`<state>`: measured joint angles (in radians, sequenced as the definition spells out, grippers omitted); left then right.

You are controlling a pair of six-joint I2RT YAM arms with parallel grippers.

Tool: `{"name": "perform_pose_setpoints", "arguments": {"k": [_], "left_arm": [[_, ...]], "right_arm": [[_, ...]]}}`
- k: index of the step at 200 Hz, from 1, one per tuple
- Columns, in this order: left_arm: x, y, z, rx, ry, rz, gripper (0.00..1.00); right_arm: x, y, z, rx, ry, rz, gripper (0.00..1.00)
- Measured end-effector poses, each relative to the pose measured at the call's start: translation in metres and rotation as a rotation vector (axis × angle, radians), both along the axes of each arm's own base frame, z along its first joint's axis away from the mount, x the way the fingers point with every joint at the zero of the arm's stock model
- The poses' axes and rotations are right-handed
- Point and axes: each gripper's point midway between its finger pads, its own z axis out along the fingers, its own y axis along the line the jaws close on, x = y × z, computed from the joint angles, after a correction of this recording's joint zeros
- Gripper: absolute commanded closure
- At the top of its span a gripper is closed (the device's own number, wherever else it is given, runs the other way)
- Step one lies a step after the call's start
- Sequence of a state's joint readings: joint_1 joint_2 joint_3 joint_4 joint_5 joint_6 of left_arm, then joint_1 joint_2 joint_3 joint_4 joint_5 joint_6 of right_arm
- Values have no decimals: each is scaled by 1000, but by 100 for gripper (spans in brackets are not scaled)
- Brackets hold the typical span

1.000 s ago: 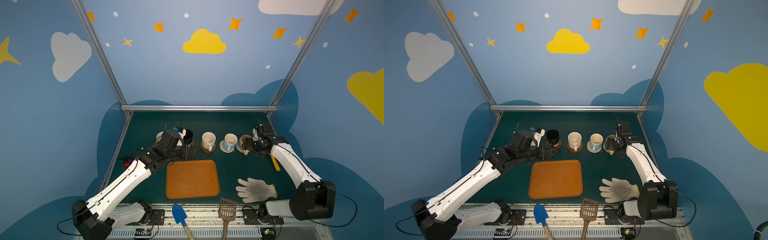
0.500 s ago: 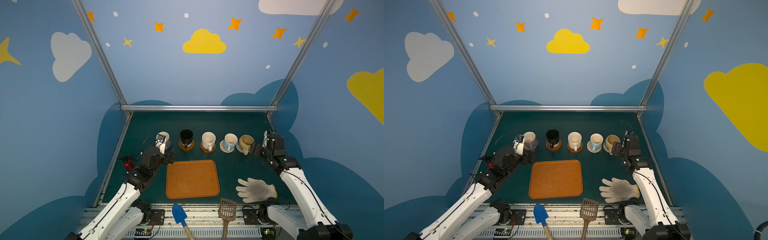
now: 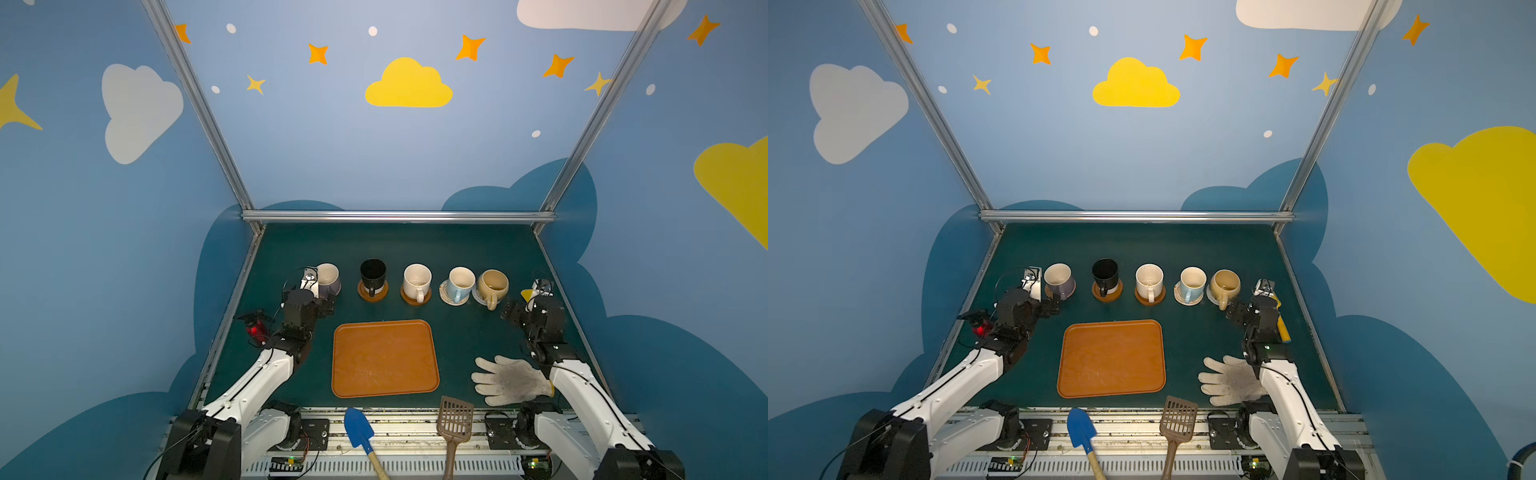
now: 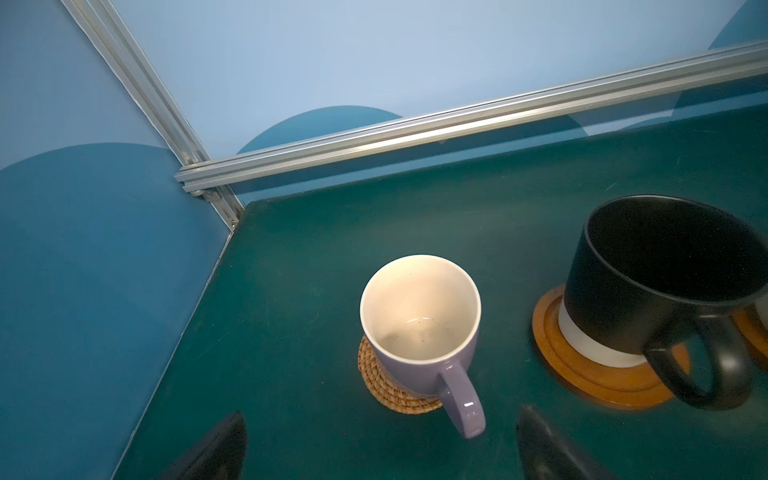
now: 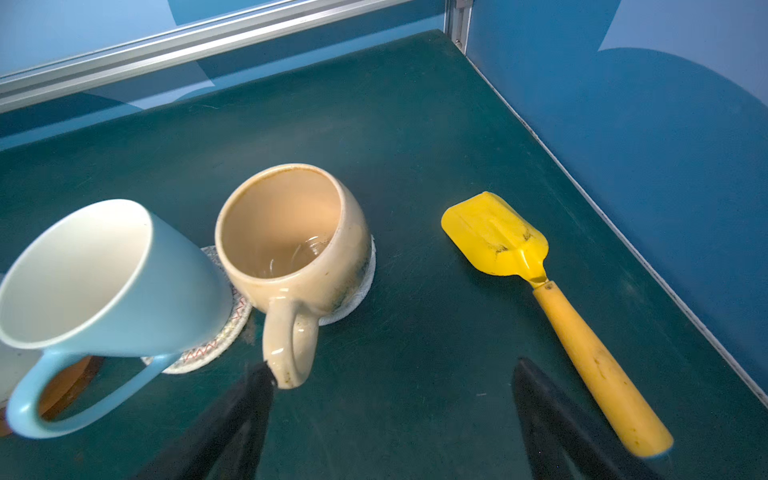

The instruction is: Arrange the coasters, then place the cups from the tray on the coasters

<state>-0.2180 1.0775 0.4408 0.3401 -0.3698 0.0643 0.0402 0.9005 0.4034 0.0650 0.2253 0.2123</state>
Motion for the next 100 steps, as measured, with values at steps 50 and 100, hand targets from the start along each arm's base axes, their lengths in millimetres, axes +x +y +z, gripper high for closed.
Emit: {"name": "perform_pose_setpoints", "arguments": {"k": [50, 100], "left_arm": [[2, 14, -42, -10, 32, 25, 0], [8, 33, -66, -56, 27, 65, 0]], "right_arm": [[8, 2, -1, -48, -95, 40, 10], [14, 4, -21, -70, -111, 64, 10]]}}
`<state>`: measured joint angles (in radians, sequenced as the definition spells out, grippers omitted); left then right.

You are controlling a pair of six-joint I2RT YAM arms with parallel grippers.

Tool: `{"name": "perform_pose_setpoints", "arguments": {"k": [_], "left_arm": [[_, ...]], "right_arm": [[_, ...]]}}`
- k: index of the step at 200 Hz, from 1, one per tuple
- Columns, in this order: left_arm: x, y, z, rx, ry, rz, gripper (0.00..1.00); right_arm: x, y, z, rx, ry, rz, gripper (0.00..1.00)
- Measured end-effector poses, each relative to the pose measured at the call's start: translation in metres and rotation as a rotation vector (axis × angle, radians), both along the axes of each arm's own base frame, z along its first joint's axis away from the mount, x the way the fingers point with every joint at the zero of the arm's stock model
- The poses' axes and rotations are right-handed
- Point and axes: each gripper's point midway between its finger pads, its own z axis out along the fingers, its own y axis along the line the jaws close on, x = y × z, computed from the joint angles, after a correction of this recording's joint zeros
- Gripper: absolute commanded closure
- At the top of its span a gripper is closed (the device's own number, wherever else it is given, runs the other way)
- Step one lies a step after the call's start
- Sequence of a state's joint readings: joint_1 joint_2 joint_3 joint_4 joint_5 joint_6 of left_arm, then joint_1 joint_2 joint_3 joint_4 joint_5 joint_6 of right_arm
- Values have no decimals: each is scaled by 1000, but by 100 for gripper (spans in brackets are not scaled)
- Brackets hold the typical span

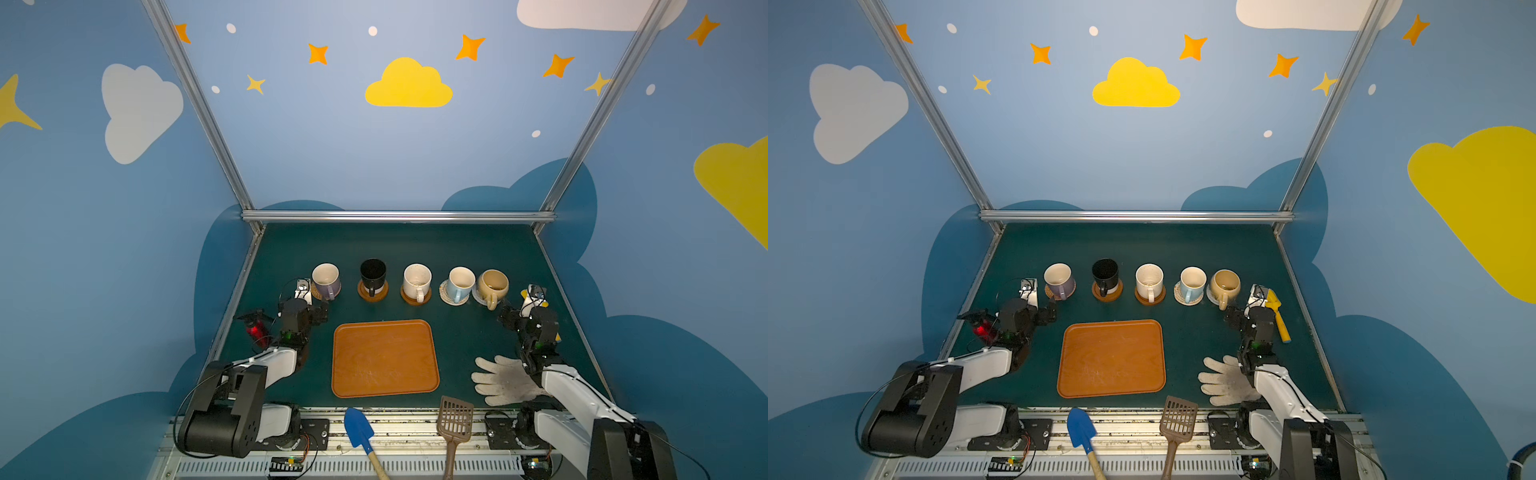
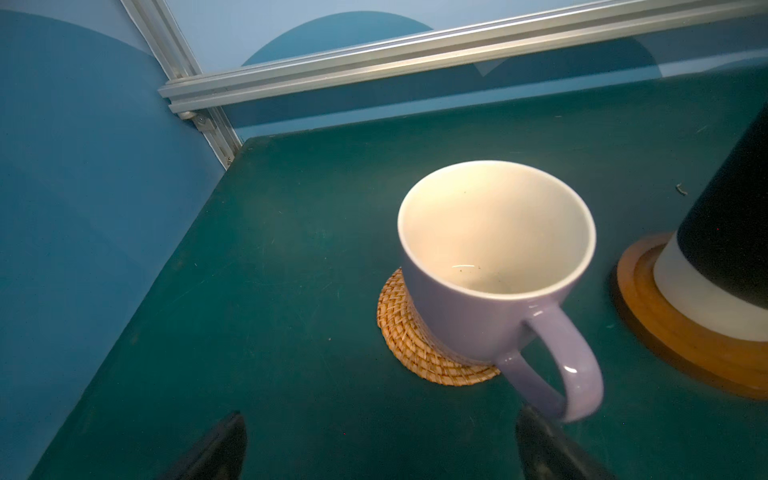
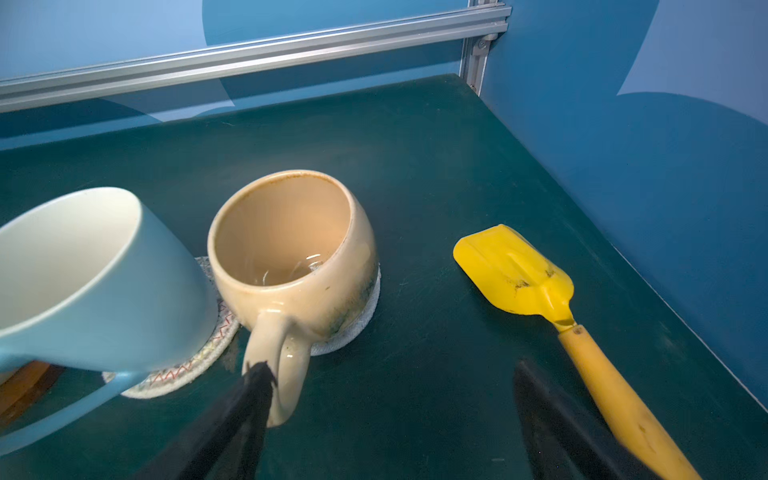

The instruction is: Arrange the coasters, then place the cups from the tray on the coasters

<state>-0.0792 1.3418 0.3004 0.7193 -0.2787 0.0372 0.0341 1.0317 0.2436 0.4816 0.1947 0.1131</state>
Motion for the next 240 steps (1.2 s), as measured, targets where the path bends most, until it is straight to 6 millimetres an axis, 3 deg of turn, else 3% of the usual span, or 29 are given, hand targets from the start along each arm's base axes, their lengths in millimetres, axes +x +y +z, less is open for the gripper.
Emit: {"name": "perform_pose_setpoints", "arguments": {"k": [62, 121, 206, 240], "left_arm": [[13, -4, -20, -47, -19, -32, 0], [26, -15, -7, -57, -45, -92, 0], [31, -5, -8, -75, -22, -55, 0], [32, -4, -11, -90, 0, -59, 0]], "right_arm": [[16, 4, -9, -4, -26, 25, 11], [32, 6, -12, -7, -22, 35, 12], [67, 15, -13, -28, -51, 80, 11], [69, 18, -12, -40, -59, 91, 10]]}}
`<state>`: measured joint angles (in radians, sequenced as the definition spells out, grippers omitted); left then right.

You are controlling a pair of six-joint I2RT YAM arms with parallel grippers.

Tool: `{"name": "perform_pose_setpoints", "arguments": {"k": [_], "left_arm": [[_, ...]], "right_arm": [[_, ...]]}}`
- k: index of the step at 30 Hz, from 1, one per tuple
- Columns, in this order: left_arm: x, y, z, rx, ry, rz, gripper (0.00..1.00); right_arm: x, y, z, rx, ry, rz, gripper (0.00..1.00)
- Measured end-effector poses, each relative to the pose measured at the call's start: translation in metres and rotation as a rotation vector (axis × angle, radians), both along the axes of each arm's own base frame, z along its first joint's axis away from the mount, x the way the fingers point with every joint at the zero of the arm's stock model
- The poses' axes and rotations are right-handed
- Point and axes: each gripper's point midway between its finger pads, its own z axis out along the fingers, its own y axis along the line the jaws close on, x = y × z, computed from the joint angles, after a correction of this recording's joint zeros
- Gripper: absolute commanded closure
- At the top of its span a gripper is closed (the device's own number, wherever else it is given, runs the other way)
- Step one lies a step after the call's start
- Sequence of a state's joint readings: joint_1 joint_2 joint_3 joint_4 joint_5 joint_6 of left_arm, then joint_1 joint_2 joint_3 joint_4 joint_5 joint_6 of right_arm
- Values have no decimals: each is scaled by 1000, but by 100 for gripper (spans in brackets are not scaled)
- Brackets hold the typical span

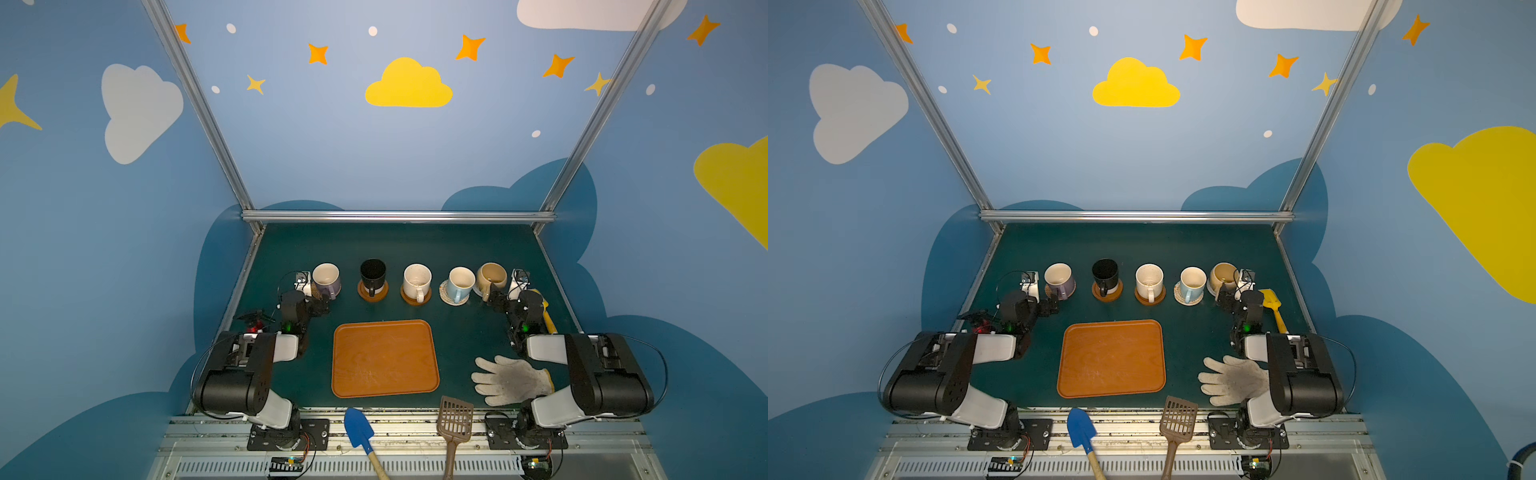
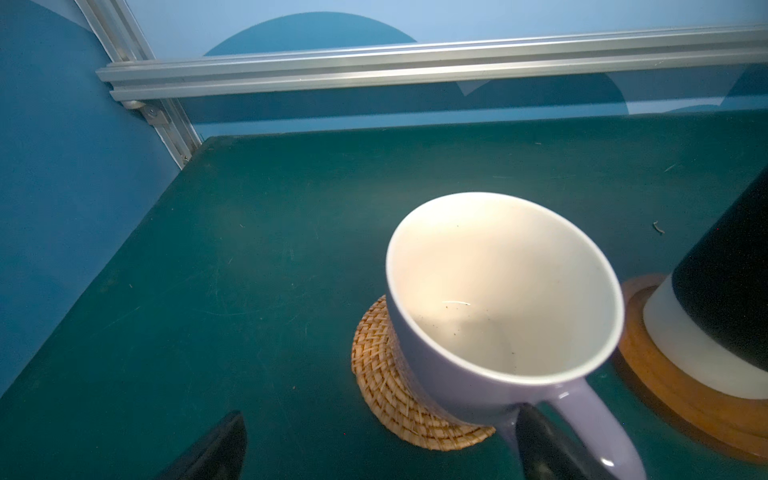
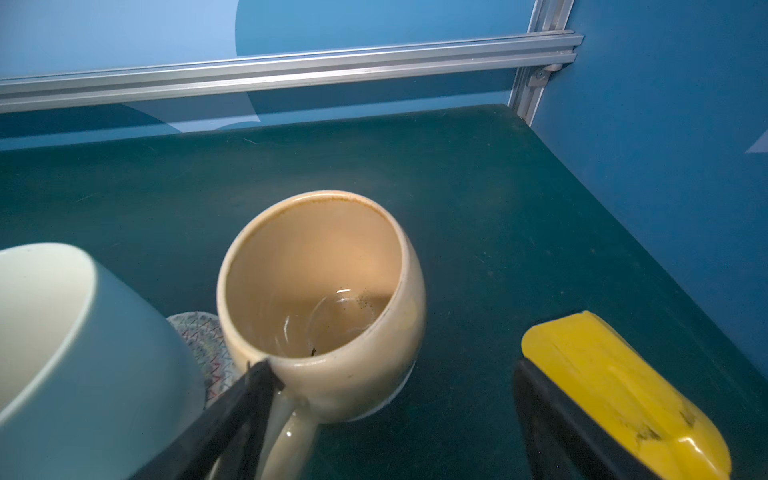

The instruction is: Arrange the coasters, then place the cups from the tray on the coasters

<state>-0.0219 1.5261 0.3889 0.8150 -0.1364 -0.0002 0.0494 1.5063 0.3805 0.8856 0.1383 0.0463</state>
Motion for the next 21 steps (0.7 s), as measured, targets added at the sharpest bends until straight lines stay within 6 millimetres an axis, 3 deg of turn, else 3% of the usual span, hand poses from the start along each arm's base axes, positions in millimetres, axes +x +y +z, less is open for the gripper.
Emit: {"name": "perform_pose_setpoints", "arguments": {"k": [21], "left_arm": [[0, 0, -2, -21, 14, -13, 0]], "right_arm": [[1, 0, 1, -3, -2, 2, 10]]}}
